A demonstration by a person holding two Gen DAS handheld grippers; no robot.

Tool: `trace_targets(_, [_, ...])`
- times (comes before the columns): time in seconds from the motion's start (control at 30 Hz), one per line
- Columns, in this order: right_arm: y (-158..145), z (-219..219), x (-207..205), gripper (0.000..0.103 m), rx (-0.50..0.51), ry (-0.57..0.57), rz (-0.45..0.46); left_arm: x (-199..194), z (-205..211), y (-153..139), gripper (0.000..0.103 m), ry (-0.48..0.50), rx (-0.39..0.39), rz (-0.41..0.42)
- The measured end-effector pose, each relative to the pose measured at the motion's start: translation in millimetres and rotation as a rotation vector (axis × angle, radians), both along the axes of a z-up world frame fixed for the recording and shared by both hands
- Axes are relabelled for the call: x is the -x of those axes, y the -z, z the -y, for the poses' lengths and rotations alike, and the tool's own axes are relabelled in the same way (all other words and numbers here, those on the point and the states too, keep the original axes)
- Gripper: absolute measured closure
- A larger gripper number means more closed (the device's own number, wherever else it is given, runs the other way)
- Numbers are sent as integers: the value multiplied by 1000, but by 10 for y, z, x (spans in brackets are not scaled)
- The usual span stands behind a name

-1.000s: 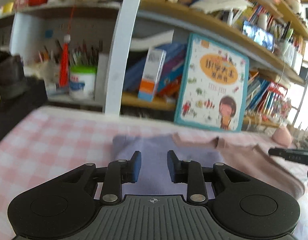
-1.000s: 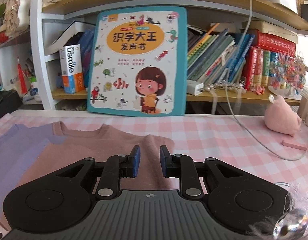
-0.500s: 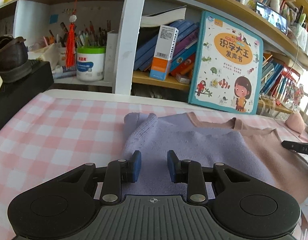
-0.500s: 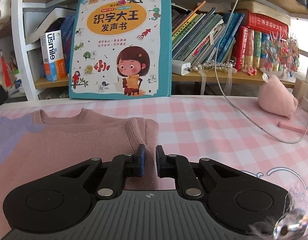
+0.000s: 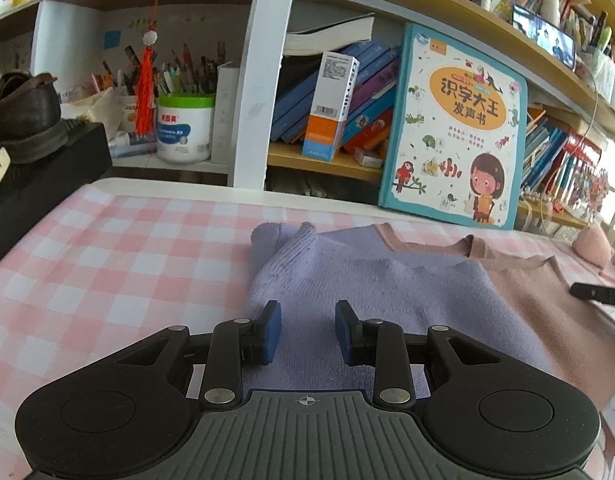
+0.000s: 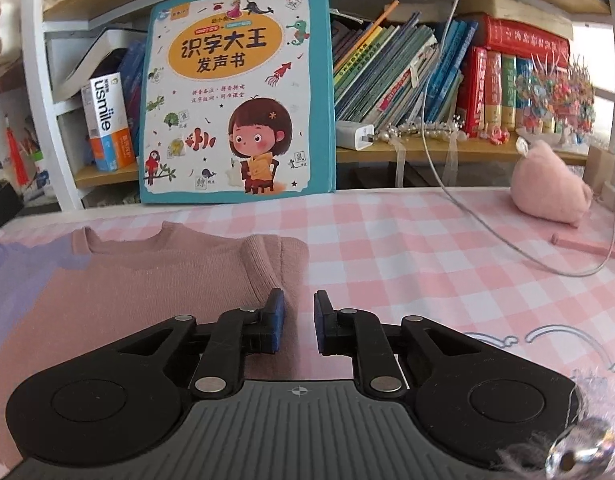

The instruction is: Fold clothes

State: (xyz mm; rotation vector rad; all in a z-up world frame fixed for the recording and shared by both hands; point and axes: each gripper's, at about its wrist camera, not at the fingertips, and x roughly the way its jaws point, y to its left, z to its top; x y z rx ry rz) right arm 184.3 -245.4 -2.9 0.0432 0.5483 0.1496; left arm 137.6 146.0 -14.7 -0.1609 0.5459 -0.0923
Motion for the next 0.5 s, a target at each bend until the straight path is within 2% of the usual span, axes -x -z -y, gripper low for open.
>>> trace_targets(0.37, [-3, 8, 99, 89, 64, -38, 12, -3, 60, -8, 63, 14, -28, -1])
trace_targets(0.5, [-14, 58, 191, 84, 65, -61, 22, 18, 93, -9, 56, 14, -28, 1])
